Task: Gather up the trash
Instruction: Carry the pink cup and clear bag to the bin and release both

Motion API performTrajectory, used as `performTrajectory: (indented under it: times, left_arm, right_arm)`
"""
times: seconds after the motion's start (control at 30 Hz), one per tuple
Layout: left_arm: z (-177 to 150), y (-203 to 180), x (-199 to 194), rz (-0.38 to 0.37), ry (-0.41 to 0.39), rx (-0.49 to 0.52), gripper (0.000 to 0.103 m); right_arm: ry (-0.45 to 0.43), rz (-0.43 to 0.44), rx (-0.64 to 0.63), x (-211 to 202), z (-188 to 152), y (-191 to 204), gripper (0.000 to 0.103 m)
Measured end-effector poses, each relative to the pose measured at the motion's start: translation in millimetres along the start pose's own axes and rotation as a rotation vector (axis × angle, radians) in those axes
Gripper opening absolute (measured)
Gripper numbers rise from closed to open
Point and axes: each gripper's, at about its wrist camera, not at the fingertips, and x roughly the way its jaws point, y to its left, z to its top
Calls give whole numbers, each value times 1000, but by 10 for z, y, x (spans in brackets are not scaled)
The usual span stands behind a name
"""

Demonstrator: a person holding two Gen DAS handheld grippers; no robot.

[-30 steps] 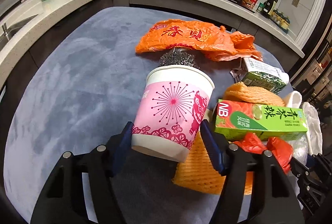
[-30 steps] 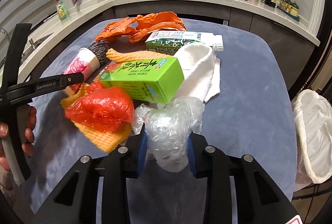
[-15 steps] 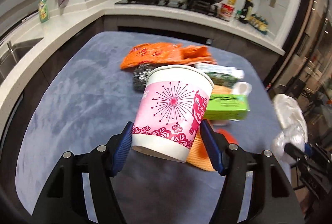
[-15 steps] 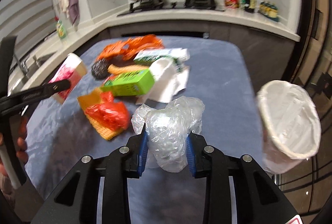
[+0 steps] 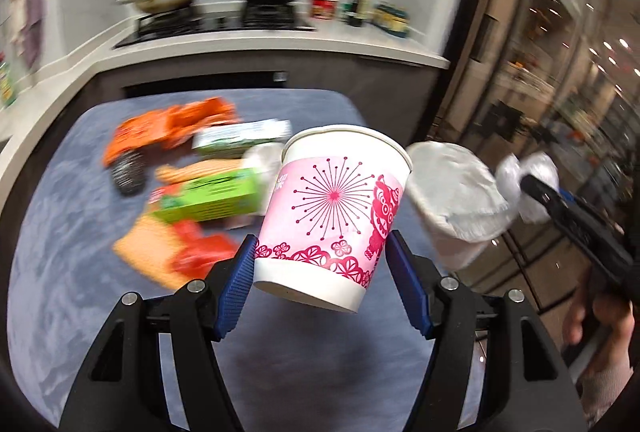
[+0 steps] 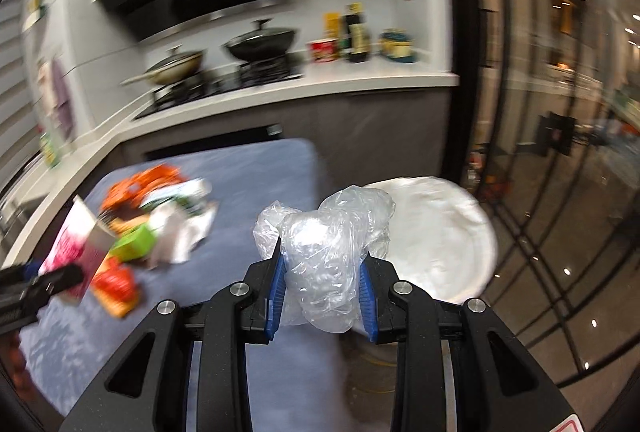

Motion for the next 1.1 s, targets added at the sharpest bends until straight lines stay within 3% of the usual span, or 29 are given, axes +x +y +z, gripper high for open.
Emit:
performTrajectory:
  times: [0.3,0.43,0.6,0.77,0.83,0.93,1.1]
  left_arm:
    - [253,-954,551,-142,41,132,62]
    - [364,-1380,936,-172,73,194,62]
    - [477,-1650,1414,-198,139,218,62]
    - [540,-1815,1691,-216,158,236,63]
    - [558,-1857,1773,-200,164,242,65]
    - [599,-1873,1819,-182,164,222,79]
    - [649,-1806,1722,-179,138,199,80]
  right_arm:
    - [-25,-130,71,327,260,-762,29]
    - [8,-128,112,587,320,-979,29]
    - [73,-137,135,952,381,-1164,30]
    - [84,-146,163,1092,449,-1252,35]
    - [80,-159,160,1115,488,-1274,44]
    - [51,-191,157,1105,558,-1296,62]
    - [4,-210,154,942,638,-1282,64]
